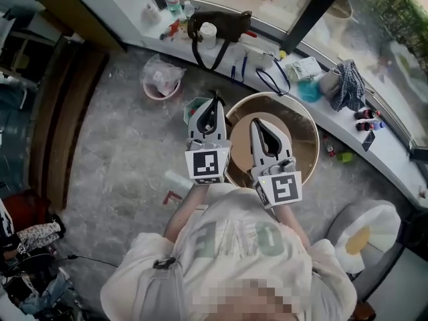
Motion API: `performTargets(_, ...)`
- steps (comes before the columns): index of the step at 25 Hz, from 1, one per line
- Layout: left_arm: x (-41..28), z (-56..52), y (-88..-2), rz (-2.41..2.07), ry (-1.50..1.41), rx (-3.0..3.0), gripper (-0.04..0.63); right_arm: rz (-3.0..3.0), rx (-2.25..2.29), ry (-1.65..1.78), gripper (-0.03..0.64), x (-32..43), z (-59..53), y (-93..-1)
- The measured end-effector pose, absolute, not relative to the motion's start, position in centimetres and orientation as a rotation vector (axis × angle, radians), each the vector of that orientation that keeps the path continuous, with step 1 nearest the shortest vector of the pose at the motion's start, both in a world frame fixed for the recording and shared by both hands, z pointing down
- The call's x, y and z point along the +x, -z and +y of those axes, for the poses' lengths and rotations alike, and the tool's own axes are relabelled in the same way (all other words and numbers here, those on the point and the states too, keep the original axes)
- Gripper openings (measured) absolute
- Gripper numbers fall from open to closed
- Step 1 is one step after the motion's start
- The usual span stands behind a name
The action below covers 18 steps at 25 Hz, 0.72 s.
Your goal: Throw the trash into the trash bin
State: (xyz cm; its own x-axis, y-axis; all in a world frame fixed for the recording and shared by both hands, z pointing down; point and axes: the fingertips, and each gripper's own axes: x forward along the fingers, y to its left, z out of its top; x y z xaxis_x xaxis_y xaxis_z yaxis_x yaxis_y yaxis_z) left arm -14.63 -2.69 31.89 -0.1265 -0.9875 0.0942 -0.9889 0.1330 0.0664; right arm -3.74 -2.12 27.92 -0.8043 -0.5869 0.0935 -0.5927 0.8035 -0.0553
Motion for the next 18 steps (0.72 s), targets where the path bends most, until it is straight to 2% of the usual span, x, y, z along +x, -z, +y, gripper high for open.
performTargets(4,-15.1,-2.6,-29.7,-2.307,0.020,2.046,0.011,-2.921,0.939,-0.109,0.014,-5.5,-2.3,-28.1)
performTargets(11,-16.0,-3.1,-31.3,-2.260,0.041,1.992,0.011,-2.896,0.958,-0.157,0.014,-5.9,-3.3,-29.1)
performTargets(18,-20.2,-2.6,-37.8,-2.205,0.046,1.801,0.011,-2.815,0.874,-0.246,0.014,-8.7,-4.2,-34.4)
